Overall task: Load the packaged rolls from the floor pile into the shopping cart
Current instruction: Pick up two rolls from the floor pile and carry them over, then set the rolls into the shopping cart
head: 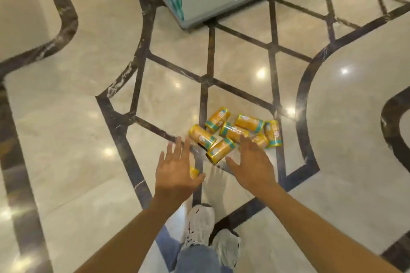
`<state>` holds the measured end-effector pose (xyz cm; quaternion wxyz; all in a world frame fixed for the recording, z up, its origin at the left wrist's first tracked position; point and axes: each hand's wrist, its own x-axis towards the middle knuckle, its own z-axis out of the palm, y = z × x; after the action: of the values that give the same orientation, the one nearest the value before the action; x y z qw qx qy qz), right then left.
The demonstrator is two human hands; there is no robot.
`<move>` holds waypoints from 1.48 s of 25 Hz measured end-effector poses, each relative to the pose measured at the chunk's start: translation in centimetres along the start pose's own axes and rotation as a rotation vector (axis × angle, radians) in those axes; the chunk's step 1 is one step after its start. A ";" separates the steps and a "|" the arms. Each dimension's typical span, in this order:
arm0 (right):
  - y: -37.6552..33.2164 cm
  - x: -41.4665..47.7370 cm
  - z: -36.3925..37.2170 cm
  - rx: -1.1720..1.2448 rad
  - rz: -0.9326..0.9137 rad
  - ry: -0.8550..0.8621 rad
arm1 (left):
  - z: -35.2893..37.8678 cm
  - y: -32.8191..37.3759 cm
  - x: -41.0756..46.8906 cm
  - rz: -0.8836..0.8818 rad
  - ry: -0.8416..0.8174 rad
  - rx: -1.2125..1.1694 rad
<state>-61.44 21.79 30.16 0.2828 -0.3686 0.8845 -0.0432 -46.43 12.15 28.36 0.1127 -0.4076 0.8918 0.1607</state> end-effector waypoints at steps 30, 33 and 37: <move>6.0 15.8 16.3 -0.169 -0.196 -0.005 | 18.0 -4.7 8.9 -0.300 -0.080 -0.323; 2.7 13.4 6.8 0.079 -0.146 0.103 | 7.6 -1.4 9.5 -0.252 0.077 -0.434; -1.0 9.5 -8.1 0.435 -0.049 0.291 | -8.6 3.9 9.7 -0.161 0.254 -0.455</move>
<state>-70.52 13.51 32.75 0.2242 -0.3103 0.8766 -0.2915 -56.26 4.58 33.81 -0.0820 -0.5087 0.8046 0.2951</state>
